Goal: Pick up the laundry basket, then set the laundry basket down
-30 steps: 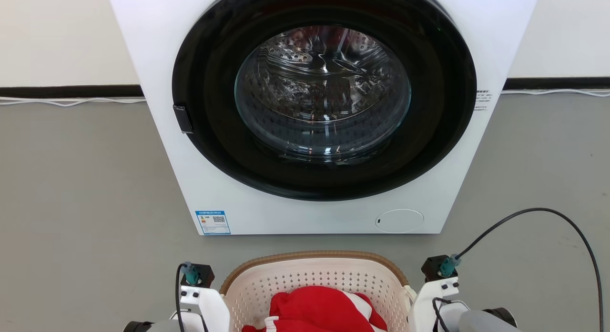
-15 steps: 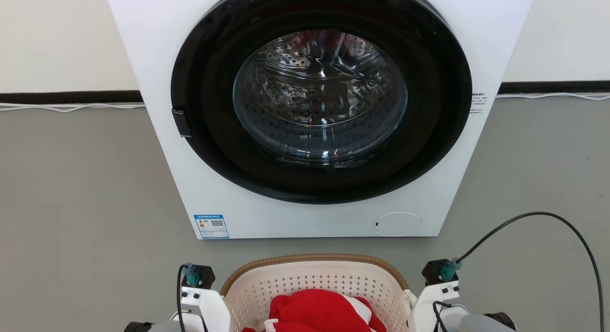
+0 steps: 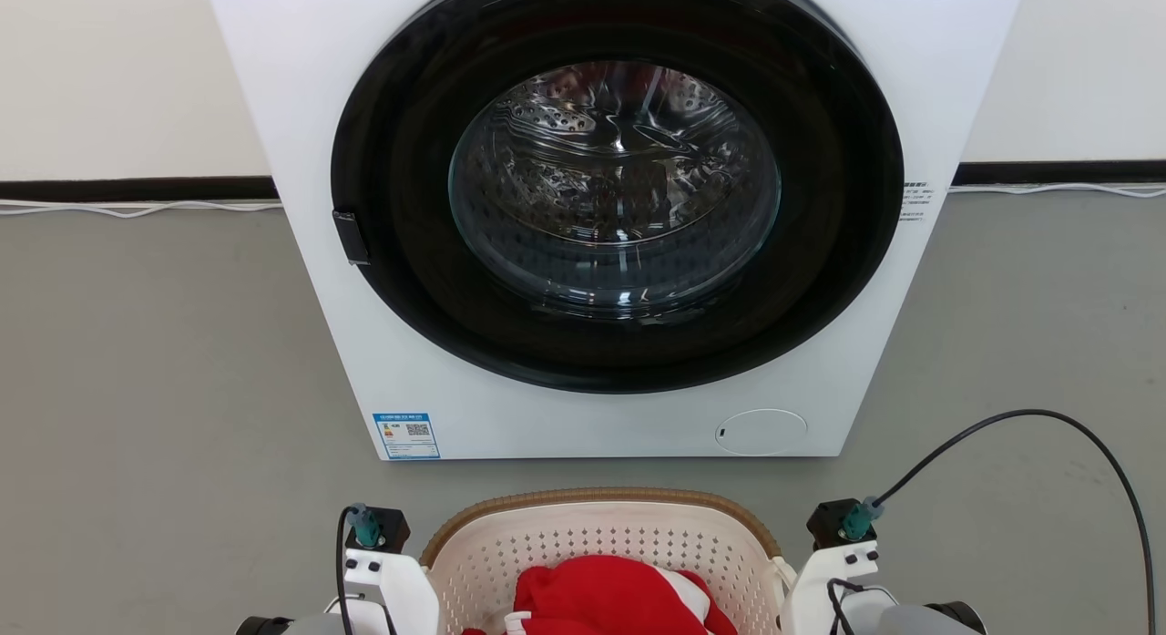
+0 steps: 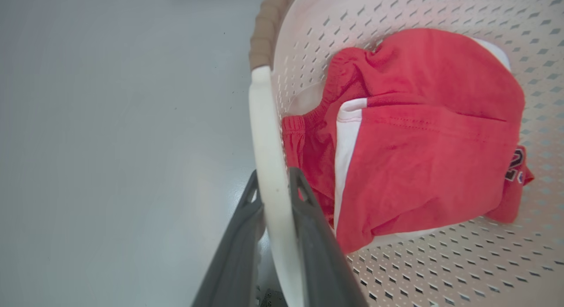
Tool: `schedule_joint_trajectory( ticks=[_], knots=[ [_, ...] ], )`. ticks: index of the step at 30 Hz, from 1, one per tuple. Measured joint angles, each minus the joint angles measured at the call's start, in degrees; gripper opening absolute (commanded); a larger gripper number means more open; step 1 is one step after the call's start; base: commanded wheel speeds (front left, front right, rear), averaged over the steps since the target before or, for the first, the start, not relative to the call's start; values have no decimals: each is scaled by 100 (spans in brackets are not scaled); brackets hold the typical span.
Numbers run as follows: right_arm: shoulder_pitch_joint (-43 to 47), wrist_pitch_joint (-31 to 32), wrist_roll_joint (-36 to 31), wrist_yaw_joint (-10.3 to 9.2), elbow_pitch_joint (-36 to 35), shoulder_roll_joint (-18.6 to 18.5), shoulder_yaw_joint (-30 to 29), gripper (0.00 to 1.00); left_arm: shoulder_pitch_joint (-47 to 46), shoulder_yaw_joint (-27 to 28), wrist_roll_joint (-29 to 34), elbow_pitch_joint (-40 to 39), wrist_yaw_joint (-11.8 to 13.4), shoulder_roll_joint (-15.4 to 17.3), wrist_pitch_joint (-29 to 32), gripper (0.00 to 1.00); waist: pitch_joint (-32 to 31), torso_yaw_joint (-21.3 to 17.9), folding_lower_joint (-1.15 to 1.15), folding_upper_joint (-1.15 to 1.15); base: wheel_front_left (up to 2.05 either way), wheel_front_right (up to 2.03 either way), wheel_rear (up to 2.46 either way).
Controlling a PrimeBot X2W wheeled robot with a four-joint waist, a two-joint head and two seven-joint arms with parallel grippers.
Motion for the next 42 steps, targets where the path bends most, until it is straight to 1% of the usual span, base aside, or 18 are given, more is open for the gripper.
schedule_joint_trajectory(
  ticks=[21, 38, 42],
  knots=[
    [-14, -60, 257, 0, 9, -2, 310, 0, 58, -52, -54, 1, 0, 16, 0, 0, 41, 22, 0, 0, 0, 0, 0],
    [-51, -387, 353, 0, -10, -2, 556, 0, 53, -111, -78, 0, 9, 53, -103, 0, 240, -10, 0, 0, 0, 0, 0],
    [-93, -564, 353, 0, -29, -18, 647, 0, 38, -119, -104, 1, 30, 58, -177, 0, 326, -19, 0, 0, 0, 0, 0]
  ],
)
